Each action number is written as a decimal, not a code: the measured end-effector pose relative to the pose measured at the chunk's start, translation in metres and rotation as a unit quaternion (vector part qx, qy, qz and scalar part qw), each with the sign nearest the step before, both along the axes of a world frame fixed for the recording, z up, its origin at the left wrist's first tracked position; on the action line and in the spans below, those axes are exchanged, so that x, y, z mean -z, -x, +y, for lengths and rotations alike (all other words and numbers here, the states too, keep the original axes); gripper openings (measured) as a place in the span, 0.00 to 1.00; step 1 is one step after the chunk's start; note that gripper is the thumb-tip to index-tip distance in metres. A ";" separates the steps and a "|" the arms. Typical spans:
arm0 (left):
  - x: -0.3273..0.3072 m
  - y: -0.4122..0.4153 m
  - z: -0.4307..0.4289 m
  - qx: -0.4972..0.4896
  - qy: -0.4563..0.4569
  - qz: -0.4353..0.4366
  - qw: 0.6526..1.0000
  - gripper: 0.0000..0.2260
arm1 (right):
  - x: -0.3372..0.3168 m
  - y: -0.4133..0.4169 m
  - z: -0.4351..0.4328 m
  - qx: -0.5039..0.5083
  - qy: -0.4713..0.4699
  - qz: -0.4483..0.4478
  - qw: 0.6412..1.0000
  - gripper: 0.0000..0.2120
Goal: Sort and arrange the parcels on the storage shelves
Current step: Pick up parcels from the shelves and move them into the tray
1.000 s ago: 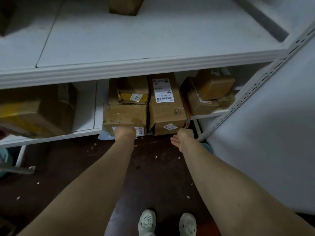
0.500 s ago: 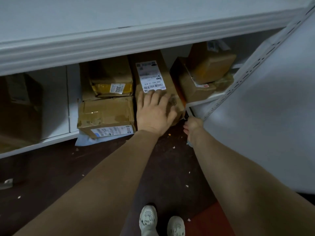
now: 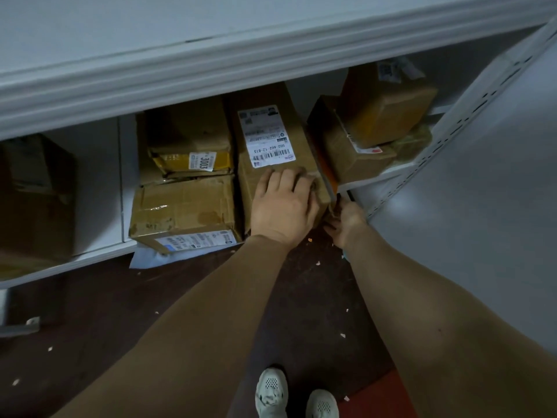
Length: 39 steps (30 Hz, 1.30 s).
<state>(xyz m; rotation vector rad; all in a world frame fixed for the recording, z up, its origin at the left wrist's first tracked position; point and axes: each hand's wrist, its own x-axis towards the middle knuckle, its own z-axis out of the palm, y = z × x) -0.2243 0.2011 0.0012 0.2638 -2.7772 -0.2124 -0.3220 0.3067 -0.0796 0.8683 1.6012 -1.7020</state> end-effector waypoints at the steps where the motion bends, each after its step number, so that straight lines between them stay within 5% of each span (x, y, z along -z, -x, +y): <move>1: -0.002 -0.002 -0.001 -0.007 -0.004 -0.007 1.000 0.17 | -0.001 -0.003 0.002 -0.002 0.006 0.005 1.000 0.18; 13: -0.020 -0.072 -0.019 -0.144 -0.053 -0.049 0.987 0.11 | -0.008 -0.095 -0.018 -0.181 -0.018 -0.077 0.980 0.10; 18: -0.022 -0.090 -0.023 -0.165 -0.058 -0.152 0.973 0.26 | -0.004 -0.110 -0.030 -0.273 -0.060 -0.072 0.958 0.12; 24: -0.013 -0.093 -0.023 -0.161 -0.018 -0.130 0.978 0.33 | 0.006 -0.085 -0.037 -0.193 -0.103 0.014 0.976 0.26; 29: -0.007 -0.092 -0.023 -0.139 -0.031 -0.125 0.982 0.34 | 0.011 -0.079 -0.043 -0.170 -0.072 0.037 0.982 0.12; 39: -0.018 -0.109 -0.046 -0.129 0.005 -0.123 0.984 0.35 | 0.008 -0.095 -0.061 -0.148 -0.024 -0.043 0.988 0.18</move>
